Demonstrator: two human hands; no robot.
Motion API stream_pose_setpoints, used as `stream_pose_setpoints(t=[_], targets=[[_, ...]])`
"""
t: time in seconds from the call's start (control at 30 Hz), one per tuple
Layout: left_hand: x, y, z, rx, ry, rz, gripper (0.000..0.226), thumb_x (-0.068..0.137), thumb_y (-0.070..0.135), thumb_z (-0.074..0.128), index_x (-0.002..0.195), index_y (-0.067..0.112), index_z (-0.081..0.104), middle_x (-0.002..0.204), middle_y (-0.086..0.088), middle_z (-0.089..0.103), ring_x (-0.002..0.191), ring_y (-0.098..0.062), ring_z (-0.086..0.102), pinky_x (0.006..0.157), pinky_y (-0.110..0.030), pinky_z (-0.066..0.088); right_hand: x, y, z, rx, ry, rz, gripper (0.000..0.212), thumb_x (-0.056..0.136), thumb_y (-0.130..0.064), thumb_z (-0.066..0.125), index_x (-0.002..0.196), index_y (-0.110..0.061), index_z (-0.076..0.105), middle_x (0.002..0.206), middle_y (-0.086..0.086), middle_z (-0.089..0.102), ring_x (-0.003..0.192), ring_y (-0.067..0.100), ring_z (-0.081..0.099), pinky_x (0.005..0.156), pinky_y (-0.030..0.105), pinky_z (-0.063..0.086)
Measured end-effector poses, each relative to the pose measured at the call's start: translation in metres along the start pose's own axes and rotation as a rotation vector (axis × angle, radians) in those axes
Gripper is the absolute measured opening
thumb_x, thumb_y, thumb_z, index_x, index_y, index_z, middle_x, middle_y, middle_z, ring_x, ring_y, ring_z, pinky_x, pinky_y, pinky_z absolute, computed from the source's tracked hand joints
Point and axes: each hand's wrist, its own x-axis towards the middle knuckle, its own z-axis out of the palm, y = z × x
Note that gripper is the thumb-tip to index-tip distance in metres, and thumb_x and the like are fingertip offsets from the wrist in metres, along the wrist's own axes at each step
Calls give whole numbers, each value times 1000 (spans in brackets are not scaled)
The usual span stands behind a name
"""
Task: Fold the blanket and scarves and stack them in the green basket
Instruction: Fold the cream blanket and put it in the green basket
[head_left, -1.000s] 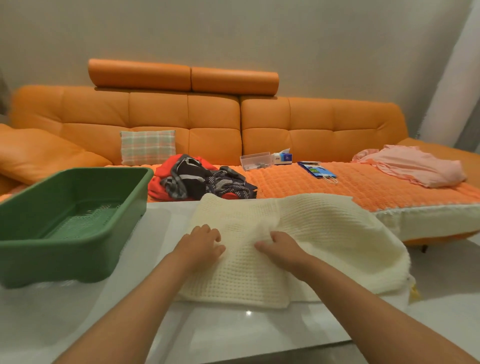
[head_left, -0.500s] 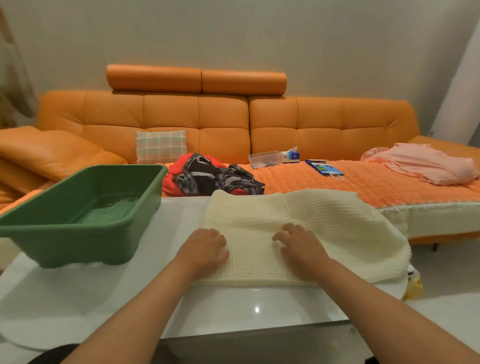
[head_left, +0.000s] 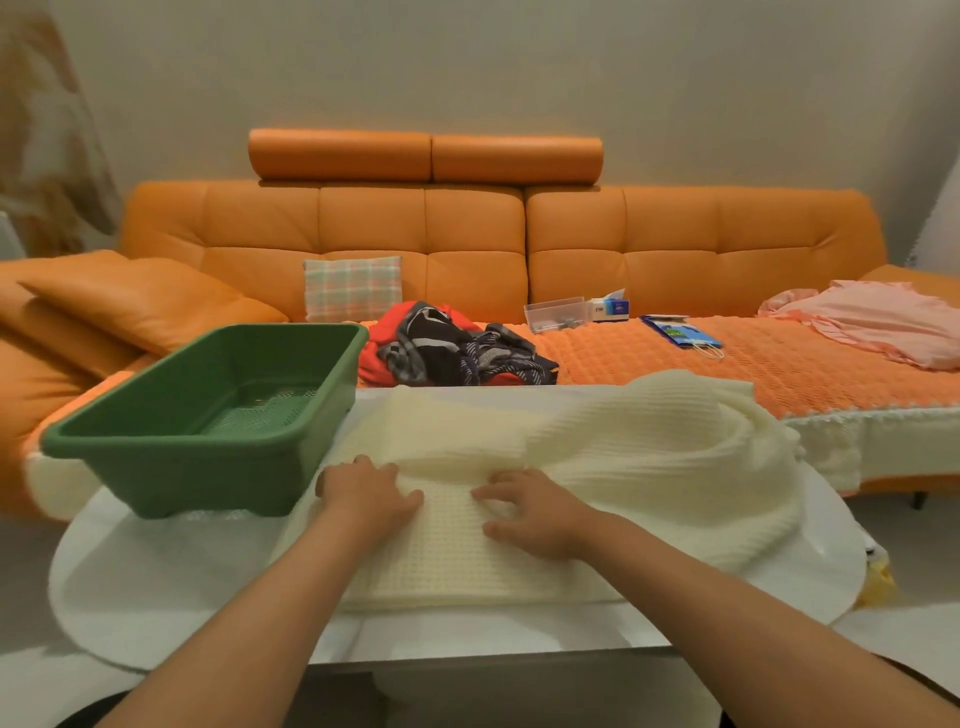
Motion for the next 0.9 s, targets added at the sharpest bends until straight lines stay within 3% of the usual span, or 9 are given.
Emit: stream_pose_setpoints(t=[0.13,0.2,0.27,0.37,0.43,0.53,0.63,0.8,0.9], targets=[[0,-1,-5,10,192,13,50,92,49,37,132,21,50,134,-8,46,122,-27,44,98,-40,36,7,-17,-4,184,213,-17,26,91,-24,58,113,-29,72,127,-8,64,120,11,54,109,36,40],[6,4,-4,-170,342,140,45,93,43,42,130,20,48,134,-8,46,123,-27,42,100,-41,38,11,-12,-10,-107,465,3,21,91,-25,55,102,-30,72,115,-9,65,112,16,54,101,39,38],[11,12,1,-401,243,317,55,97,46,44,148,29,34,155,-5,31,142,-26,27,114,-45,29,14,-1,-11,-336,558,78,27,92,-33,51,116,-33,65,134,-3,55,128,23,43,104,43,29],[15,25,8,-304,-55,403,65,97,61,34,154,46,7,166,1,1,152,-27,0,121,-48,7,14,21,-6,-304,212,313,55,98,-52,35,150,-37,32,165,7,14,152,27,6,117,58,5],[20,33,2,-232,-6,395,55,97,62,29,151,48,24,163,-3,18,148,-30,16,119,-49,15,14,35,-3,-304,25,360,64,96,-65,21,154,-37,24,165,6,15,151,28,12,118,60,7],[34,47,-16,-320,249,411,44,102,47,29,125,31,63,137,-4,52,122,-25,47,104,-46,35,23,46,-16,-316,170,350,67,94,-66,14,145,-34,43,146,4,50,131,27,45,109,51,31],[58,62,-23,-496,309,381,39,103,39,32,120,24,65,126,0,58,111,-21,53,99,-42,41,38,61,-36,-213,300,391,54,102,-55,24,140,-28,49,140,5,56,125,29,52,104,46,38],[93,93,-27,-545,109,415,38,100,44,41,127,27,63,137,5,57,124,-19,51,105,-40,41,61,103,-46,-294,-24,488,65,97,-65,16,155,-35,21,165,11,9,151,34,3,114,66,4],[108,107,-17,-360,32,434,68,93,71,32,152,38,30,163,3,20,149,-23,16,120,-49,15,80,124,-51,-345,-47,472,70,94,-72,11,157,-42,4,166,7,-11,152,27,-14,118,61,-8]])
